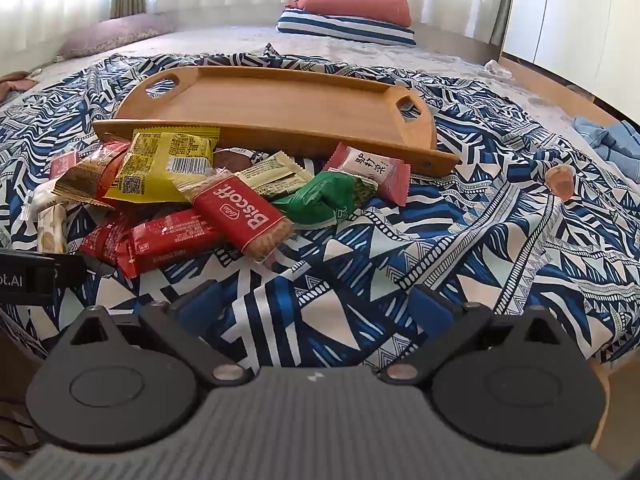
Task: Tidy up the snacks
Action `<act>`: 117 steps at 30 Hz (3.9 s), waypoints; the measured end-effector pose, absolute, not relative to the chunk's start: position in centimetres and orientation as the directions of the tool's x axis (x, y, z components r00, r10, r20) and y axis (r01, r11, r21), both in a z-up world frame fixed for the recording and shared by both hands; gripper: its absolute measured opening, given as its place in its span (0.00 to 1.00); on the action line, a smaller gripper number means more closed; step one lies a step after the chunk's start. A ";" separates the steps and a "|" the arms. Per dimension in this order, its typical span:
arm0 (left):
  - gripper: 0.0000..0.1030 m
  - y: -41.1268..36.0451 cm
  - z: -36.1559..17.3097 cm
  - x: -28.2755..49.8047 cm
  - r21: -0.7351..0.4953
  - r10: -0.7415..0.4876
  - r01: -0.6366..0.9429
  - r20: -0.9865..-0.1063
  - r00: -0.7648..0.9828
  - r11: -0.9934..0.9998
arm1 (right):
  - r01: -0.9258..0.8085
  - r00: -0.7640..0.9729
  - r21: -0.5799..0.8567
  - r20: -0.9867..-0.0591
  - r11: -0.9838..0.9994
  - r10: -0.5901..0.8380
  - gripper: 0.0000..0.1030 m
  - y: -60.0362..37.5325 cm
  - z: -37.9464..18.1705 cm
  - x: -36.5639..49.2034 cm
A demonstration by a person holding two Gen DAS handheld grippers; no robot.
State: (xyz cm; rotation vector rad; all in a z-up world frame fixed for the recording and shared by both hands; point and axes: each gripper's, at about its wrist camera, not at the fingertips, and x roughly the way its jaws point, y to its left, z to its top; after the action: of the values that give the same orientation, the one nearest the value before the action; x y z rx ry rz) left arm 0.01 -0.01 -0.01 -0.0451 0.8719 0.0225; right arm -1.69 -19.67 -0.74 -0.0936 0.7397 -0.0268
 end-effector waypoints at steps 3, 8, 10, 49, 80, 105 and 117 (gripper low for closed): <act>1.00 0.0 0.0 0.0 -0.032 0.000 -0.038 -0.765 0.644 0.999 | -0.005 0.742 -0.085 -0.669 0.996 -0.053 1.00 -19.7 -0.8 -1.7; 1.00 0.0 -0.2 0.2 -0.031 0.001 -0.040 -0.768 0.641 0.999 | -0.003 0.742 -0.087 -0.669 0.996 -0.056 1.00 -19.6 -0.9 -1.7; 1.00 0.1 -0.3 0.2 -0.030 0.002 -0.040 -0.768 0.640 0.999 | -0.003 0.742 -0.088 -0.668 0.996 -0.057 1.00 -19.6 -0.9 -1.7; 1.00 -0.1 -0.2 0.2 -0.017 0.013 -0.041 -0.766 0.643 0.999 | -0.003 0.744 -0.081 -0.666 0.997 -0.052 1.00 -19.7 -0.7 -1.7; 1.00 -0.2 0.4 0.1 -0.002 0.011 -0.020 -0.776 0.631 1.000 | 0.056 0.685 -0.126 -0.717 0.990 -0.130 1.00 -18.5 0.0 -0.8; 1.00 0.5 -0.3 -1.3 -0.012 -0.034 0.035 -0.705 0.708 0.999 | -0.012 0.693 -0.080 -0.720 0.997 -0.049 1.00 -19.7 -0.4 -0.9; 0.62 -0.4 3.3 -3.2 -0.029 -0.087 0.087 -0.579 0.811 0.996 | -0.078 0.812 -0.058 -0.582 0.995 0.030 0.88 -19.8 1.9 -2.3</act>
State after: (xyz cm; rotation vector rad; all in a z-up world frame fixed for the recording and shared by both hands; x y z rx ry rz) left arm -3.22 -0.37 3.27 -0.0008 0.6187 -0.0928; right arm -2.32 -19.79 1.94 -0.0809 0.6200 0.0579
